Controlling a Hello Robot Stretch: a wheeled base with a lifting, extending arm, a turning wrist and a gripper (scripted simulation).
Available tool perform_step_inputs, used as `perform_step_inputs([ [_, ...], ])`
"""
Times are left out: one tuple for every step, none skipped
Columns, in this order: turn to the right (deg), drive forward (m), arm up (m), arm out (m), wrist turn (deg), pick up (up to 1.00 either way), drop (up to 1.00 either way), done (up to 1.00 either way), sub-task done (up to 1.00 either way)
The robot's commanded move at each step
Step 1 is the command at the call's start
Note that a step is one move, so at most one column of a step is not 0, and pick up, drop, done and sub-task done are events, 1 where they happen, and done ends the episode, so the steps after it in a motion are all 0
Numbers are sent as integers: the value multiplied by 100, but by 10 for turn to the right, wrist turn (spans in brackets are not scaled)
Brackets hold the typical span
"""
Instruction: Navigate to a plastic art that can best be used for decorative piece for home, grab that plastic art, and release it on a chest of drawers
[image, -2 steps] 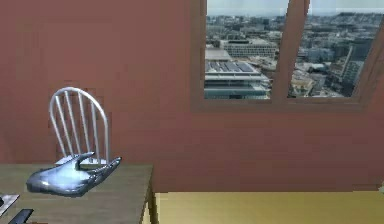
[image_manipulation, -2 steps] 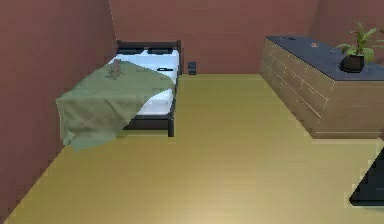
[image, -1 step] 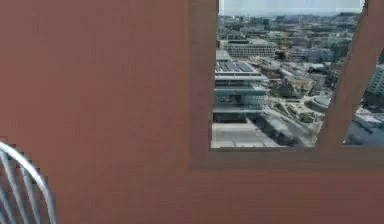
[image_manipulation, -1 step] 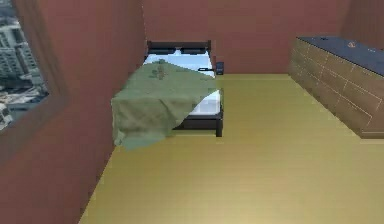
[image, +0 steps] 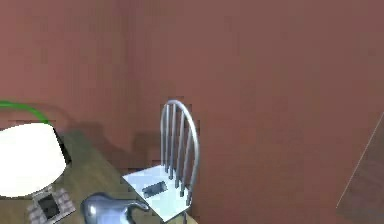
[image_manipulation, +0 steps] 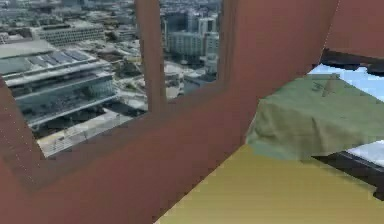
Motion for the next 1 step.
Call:
perform_step_inputs([
  [-450,0,0,0,0,0,0,0,0],
])
